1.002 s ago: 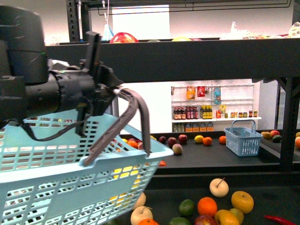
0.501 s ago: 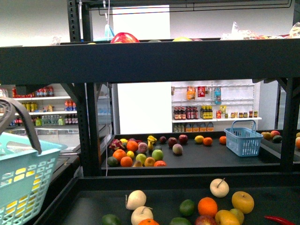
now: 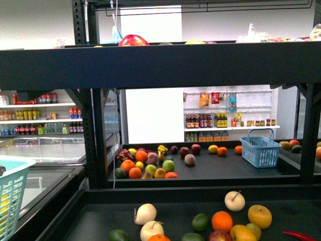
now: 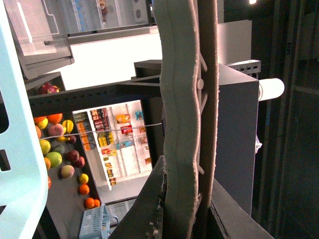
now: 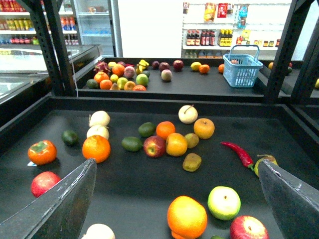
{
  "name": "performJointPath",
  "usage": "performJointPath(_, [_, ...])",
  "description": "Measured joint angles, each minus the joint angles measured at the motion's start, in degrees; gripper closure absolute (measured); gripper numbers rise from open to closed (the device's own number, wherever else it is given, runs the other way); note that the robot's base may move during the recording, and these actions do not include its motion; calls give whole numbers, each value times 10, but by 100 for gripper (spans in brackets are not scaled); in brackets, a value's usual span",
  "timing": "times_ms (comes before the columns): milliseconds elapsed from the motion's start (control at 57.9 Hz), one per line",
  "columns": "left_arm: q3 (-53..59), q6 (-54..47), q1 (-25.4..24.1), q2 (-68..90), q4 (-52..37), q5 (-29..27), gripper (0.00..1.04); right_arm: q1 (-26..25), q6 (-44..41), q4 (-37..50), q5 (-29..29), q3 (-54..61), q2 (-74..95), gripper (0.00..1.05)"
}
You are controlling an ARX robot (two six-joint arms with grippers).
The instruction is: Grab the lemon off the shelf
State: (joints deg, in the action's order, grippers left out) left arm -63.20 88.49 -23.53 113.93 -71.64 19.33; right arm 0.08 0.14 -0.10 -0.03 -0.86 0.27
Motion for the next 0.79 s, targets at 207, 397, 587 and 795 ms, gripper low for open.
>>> performJointPath(207, [-5, 15, -20, 23, -36, 8, 94, 0, 0, 0, 0, 0, 0, 7])
performJointPath(397, [-5, 22, -36, 61, -72, 9, 94, 0, 0, 0, 0, 0, 0, 7])
performJointPath(587, [-5, 49, -45, 73, -79, 0, 94, 0, 0, 0, 0, 0, 0, 7])
performJointPath(795, [-5, 54, -47, 75, -79, 0, 94, 0, 0, 0, 0, 0, 0, 7])
